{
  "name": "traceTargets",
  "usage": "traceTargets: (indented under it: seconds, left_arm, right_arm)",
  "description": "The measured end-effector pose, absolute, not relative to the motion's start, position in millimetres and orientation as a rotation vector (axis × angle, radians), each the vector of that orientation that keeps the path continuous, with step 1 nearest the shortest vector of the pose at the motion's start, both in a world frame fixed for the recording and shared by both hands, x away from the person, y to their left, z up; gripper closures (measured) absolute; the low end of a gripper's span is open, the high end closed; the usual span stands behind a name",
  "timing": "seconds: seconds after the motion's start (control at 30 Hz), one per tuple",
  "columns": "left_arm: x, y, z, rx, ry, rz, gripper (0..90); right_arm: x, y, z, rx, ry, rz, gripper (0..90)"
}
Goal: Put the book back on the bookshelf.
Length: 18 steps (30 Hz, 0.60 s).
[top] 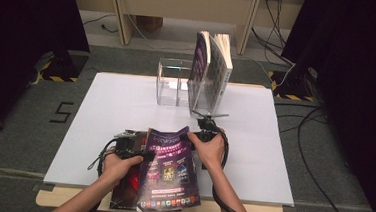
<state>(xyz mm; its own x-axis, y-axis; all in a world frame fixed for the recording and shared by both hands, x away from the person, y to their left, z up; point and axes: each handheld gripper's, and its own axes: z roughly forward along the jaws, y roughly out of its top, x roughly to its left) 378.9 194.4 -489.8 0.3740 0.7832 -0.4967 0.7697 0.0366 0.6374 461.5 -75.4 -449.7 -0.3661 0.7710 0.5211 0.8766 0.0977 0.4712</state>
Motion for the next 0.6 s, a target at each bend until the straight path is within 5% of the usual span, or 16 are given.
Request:
traceTargets:
  seconds: [0.27,0.6]
  left_arm:
    - [379,195,-489,1.717,1.376,0.018,79.3]
    - [377,196,-482,1.694,1.353,-0.012,76.8]
  right_arm:
    - [477,-76,-450,-1.661,-2.229,-1.049,81.5]
    - [464,-84,-432,-1.631,-2.223,-1.131,83.4]
